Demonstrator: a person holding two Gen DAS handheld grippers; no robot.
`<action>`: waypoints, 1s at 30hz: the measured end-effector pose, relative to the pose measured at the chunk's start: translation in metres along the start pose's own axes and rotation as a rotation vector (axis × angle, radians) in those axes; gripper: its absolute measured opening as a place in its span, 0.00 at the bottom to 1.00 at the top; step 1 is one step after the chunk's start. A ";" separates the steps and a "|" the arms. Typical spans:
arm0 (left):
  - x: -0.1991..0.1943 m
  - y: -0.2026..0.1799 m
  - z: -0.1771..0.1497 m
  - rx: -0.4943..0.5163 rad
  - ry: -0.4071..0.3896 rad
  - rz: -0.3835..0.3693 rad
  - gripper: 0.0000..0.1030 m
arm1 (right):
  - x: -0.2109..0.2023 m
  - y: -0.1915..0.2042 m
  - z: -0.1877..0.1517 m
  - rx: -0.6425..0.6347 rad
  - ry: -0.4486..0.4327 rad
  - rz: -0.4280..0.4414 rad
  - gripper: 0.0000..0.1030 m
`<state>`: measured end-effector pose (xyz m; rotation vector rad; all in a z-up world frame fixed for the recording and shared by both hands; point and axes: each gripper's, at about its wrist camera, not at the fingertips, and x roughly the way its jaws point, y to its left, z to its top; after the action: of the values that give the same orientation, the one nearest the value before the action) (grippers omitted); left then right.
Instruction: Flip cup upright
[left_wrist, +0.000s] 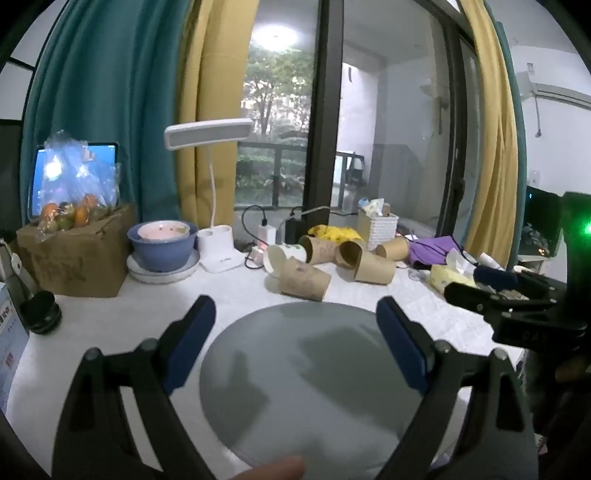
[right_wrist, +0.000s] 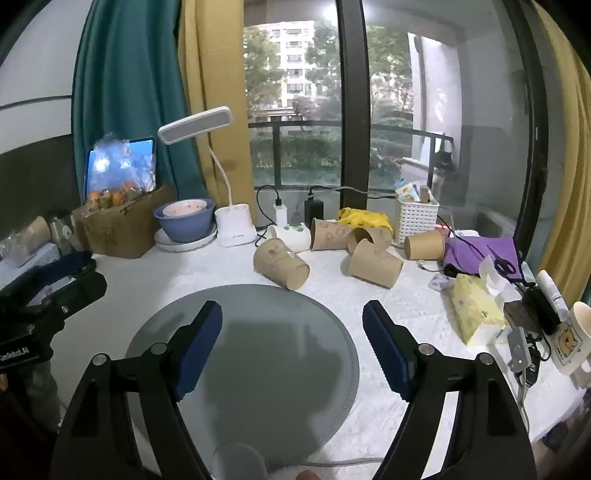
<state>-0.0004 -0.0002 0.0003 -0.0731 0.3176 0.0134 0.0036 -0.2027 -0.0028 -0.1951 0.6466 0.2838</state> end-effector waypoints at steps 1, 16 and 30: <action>-0.001 -0.001 0.000 0.002 -0.007 0.003 0.87 | -0.001 0.000 0.000 -0.001 -0.001 -0.001 0.79; -0.007 0.001 0.002 -0.034 -0.014 -0.032 0.87 | -0.006 -0.007 0.004 -0.003 -0.012 -0.005 0.79; -0.008 0.000 0.002 -0.035 -0.016 -0.036 0.87 | -0.011 -0.002 0.006 -0.006 -0.022 -0.014 0.79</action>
<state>-0.0075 -0.0005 0.0049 -0.1135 0.3002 -0.0164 -0.0013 -0.2050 0.0090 -0.2020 0.6221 0.2739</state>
